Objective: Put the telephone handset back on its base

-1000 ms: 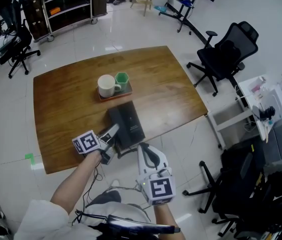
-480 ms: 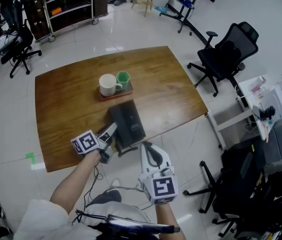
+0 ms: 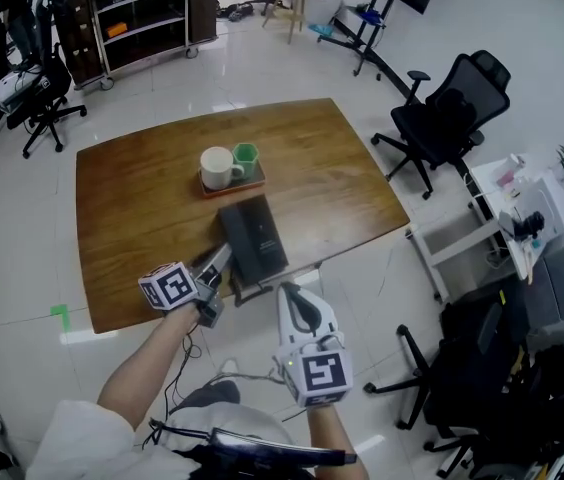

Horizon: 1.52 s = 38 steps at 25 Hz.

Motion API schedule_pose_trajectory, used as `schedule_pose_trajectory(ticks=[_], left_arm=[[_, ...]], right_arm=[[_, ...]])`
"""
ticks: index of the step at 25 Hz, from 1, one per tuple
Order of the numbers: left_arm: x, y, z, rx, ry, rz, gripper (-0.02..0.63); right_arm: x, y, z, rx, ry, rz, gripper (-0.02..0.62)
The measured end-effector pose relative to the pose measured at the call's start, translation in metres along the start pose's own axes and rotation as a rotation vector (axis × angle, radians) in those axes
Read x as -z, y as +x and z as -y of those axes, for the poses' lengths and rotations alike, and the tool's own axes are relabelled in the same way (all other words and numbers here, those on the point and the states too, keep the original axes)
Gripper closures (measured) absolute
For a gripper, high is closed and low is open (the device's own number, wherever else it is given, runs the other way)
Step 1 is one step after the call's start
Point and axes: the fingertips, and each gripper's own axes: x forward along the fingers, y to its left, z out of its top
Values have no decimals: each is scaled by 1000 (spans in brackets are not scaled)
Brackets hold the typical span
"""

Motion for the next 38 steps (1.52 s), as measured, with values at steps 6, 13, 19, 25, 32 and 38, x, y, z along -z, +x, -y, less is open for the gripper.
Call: schedule_pose_trajectory(ticks=[6, 13, 19, 25, 32, 38], left_arm=[[2, -31, 39, 64, 43, 46, 604], [12, -74, 107, 136, 169, 78, 604], [33, -108, 185, 215, 346, 98, 604], [63, -156, 260, 237, 597, 102, 604], [95, -216, 329, 241, 784, 134, 604], [116, -263, 370, 229, 862, 169, 604]], right_arm=[[-2, -26, -16, -19, -18, 26, 591], [-8, -67, -37, -43, -19, 66, 591], [-3, -108, -52, -62, -32, 86, 591], [-4, -154, -76, -84, -14, 132, 591], [0, -213, -108, -106, -21, 169, 591], [3, -262, -128, -87, -16, 216, 591]])
